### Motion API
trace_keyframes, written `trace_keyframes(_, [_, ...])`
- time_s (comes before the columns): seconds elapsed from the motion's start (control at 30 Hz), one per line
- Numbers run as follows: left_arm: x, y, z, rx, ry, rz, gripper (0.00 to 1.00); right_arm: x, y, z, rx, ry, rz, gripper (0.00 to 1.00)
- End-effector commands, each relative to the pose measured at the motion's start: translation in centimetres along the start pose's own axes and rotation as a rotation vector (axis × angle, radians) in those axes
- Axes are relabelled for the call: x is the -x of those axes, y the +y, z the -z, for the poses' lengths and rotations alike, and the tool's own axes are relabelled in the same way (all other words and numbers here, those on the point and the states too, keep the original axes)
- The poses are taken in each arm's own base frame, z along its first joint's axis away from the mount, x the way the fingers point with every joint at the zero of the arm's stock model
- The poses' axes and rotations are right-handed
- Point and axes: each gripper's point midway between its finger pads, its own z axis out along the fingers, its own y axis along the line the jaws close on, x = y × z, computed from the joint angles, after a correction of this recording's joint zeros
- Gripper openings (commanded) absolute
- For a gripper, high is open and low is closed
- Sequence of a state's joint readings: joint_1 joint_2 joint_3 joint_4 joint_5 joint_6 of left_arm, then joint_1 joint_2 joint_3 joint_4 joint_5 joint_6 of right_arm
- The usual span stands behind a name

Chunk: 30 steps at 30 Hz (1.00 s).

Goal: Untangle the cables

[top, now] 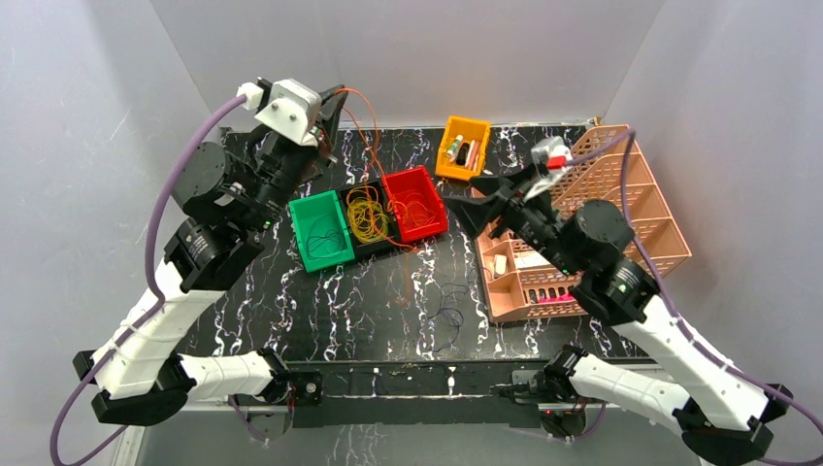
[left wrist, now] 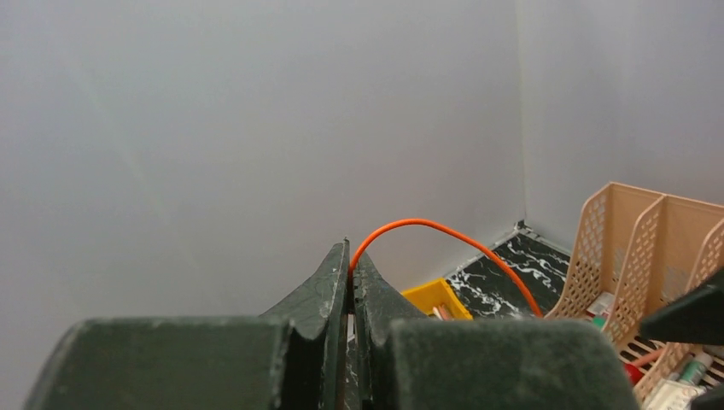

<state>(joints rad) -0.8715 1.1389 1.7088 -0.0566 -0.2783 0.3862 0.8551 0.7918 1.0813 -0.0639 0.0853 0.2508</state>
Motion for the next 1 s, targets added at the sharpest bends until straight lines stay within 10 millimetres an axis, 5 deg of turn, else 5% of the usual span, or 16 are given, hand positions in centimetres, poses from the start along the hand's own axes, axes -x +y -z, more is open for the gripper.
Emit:
trace_keyframes(0.0, [0.5, -0.5, 1.0, -0.046, -0.030, 0.024, 0.00, 0.6, 1.7, -1.5, 0.059, 0.029, -0.078, 0.76])
trace_keyframes(0.23, [-0.2, -1.0, 1.5, -0.066, -0.019, 0.040, 0.00, -0.7, 4.7, -3.0, 0.222, 0.060, -0.182, 0.73])
trace_keyframes(0.73, [-0.2, -1.4, 1.6, -0.086, -0.022, 0.047, 0.00, -3.8, 5.4, -5.6, 0.277, 0.151, -0.188, 0.64])
trace_keyframes(0.97, [-0.2, -1.5, 1.5, -0.088, -0.023, 0.048, 0.00, -4.7, 5.5, -5.7, 0.287, 0.173, -0.197, 0.33])
